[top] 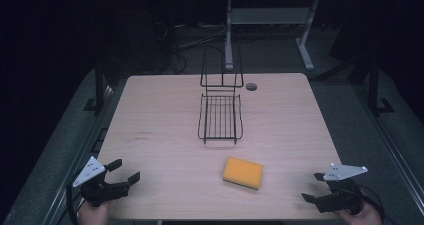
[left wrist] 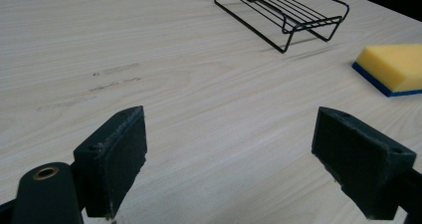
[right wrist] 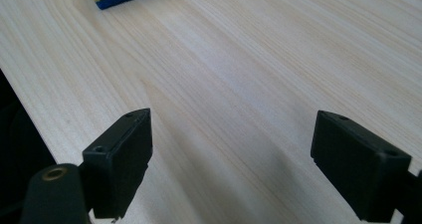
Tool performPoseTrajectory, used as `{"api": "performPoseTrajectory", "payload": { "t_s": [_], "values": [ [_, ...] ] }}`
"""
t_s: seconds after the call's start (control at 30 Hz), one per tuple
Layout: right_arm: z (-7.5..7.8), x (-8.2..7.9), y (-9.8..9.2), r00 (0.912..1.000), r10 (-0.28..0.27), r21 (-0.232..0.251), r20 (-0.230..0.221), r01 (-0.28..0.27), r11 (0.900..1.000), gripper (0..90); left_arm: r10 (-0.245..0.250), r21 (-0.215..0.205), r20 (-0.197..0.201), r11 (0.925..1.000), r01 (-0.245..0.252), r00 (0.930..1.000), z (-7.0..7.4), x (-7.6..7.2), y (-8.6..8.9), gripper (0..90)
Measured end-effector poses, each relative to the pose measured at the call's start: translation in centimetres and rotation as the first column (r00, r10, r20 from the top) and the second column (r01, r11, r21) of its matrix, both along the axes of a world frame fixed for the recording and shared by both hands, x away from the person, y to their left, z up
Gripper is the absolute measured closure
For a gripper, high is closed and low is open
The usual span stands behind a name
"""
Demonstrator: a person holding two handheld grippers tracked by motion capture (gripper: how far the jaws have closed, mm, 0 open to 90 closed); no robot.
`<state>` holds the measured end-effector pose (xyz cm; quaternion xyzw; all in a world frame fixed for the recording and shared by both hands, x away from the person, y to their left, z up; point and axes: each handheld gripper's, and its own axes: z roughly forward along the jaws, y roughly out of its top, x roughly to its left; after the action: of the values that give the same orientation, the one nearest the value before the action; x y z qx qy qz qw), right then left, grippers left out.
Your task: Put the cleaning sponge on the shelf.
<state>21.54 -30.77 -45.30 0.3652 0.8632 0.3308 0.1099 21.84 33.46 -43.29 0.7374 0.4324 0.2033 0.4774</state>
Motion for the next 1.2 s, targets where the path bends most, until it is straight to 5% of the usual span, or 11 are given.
{"api": "performPoseTrajectory", "payload": {
  "t_s": [0.63, 1.2],
  "values": [
    [1.7, 0.3, 2.3, 0.9964, 0.083, -0.031, 0.017, -0.082, 0.996, 16.1, -0.011, 0.017, 0.003, 0.9998, 0.011, 0.9999, 0.0, -0.1, -0.3, 13.4],
    [3.3, 2.1, 5.1, 0.9840, 0.178, -0.085, -0.007, -0.178, 0.980, 16.1, -0.016, 0.031, 0.002, 0.9994, 0.016, 0.9999, -0.1, -0.1, -0.6, 13.4]
  ]
}}
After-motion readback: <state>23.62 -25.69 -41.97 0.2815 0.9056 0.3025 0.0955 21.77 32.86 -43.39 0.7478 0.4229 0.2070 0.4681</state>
